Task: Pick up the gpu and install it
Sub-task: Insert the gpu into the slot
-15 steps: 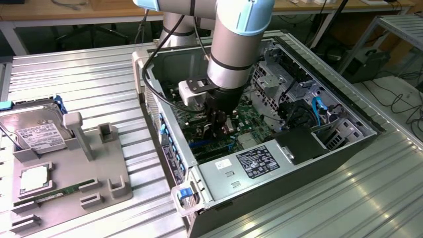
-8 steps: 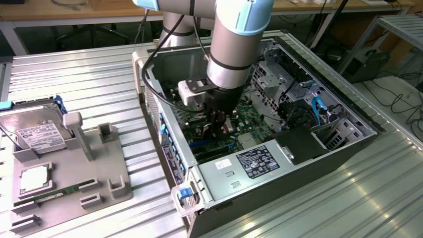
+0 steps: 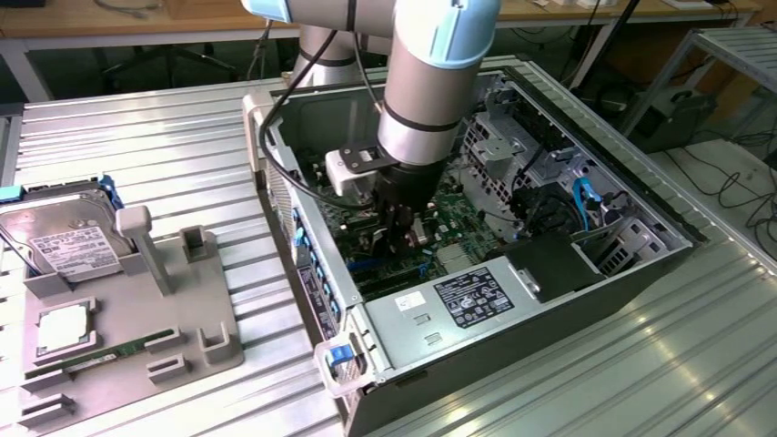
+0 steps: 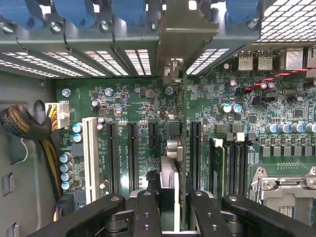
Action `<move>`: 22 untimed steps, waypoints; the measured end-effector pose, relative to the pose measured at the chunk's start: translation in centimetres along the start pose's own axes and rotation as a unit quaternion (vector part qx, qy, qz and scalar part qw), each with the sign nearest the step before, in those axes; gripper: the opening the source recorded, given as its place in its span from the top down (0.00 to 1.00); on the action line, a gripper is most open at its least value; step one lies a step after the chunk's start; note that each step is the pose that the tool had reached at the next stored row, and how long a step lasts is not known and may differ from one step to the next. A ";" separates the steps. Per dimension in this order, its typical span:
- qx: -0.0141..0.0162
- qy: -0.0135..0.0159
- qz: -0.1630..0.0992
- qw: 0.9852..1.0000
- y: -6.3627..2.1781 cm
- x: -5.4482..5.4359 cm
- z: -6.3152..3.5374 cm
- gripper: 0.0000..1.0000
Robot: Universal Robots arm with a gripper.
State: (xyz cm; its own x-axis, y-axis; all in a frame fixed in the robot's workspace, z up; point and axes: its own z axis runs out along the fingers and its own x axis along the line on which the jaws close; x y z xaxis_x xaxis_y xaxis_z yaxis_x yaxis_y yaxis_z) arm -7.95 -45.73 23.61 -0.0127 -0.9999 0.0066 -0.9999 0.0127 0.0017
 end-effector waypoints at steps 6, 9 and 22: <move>0.000 0.000 0.000 1.000 -0.02 0.0 0.08 0.72; 0.000 0.000 0.000 1.000 -0.35 0.0 0.04 0.72; 0.001 0.000 0.000 1.000 0.22 -0.3 0.01 0.72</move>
State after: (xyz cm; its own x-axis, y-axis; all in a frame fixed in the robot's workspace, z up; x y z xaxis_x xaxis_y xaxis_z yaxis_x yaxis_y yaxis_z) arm -8.16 -45.40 23.60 -0.0127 -0.9999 0.0062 -0.9999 0.0127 -0.0003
